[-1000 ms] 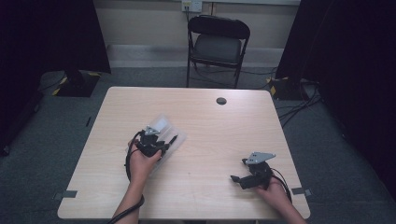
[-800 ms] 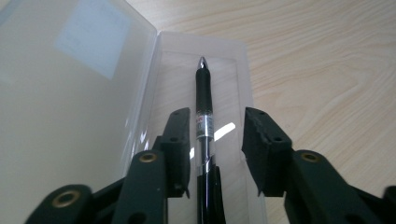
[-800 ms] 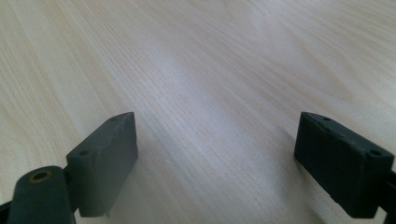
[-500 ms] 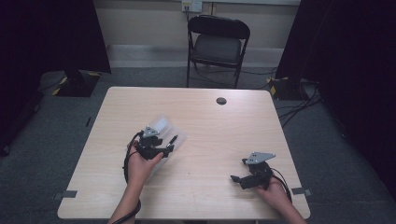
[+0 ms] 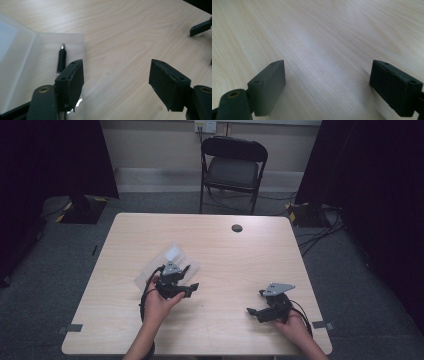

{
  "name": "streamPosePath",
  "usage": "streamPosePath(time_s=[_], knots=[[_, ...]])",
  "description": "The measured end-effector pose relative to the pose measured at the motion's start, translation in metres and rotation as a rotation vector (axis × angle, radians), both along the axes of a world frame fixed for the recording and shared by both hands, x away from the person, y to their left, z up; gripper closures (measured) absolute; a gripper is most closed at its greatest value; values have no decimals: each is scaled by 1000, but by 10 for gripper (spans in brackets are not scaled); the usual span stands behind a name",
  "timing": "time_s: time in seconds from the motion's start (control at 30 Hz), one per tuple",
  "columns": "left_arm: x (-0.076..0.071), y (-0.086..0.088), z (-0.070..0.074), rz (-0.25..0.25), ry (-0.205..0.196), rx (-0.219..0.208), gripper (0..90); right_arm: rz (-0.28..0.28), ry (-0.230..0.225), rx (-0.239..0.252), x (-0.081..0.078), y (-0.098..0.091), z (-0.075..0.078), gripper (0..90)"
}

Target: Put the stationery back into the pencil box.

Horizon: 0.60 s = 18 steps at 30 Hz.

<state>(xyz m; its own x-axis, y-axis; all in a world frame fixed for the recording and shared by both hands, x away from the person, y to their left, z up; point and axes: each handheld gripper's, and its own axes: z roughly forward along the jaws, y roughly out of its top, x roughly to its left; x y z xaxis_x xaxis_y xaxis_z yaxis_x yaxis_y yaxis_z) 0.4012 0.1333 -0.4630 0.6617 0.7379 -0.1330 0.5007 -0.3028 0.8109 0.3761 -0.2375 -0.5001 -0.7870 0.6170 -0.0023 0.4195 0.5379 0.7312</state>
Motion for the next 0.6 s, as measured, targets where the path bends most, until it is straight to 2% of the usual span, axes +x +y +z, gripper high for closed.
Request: streamPosePath(time_s=[0.2,0.37,0.47,0.5,0.53,0.6], knots=[[-8,-13,-4,-31,-5,4,268,0,0,0,0,0,0,124],[-15,-24,-10,-76,3,29,261,0,1,0,0,0,0,125],[-19,-32,-14,-99,11,12,260,0,0,0,0,0,0,124],[-21,-34,-15,-99,10,28,260,0,0,0,0,0,0,125],[-22,-37,-18,-110,15,14,259,0,0,0,0,0,0,125],[-26,-42,-21,-128,19,21,258,0,0,0,0,0,0,125]])
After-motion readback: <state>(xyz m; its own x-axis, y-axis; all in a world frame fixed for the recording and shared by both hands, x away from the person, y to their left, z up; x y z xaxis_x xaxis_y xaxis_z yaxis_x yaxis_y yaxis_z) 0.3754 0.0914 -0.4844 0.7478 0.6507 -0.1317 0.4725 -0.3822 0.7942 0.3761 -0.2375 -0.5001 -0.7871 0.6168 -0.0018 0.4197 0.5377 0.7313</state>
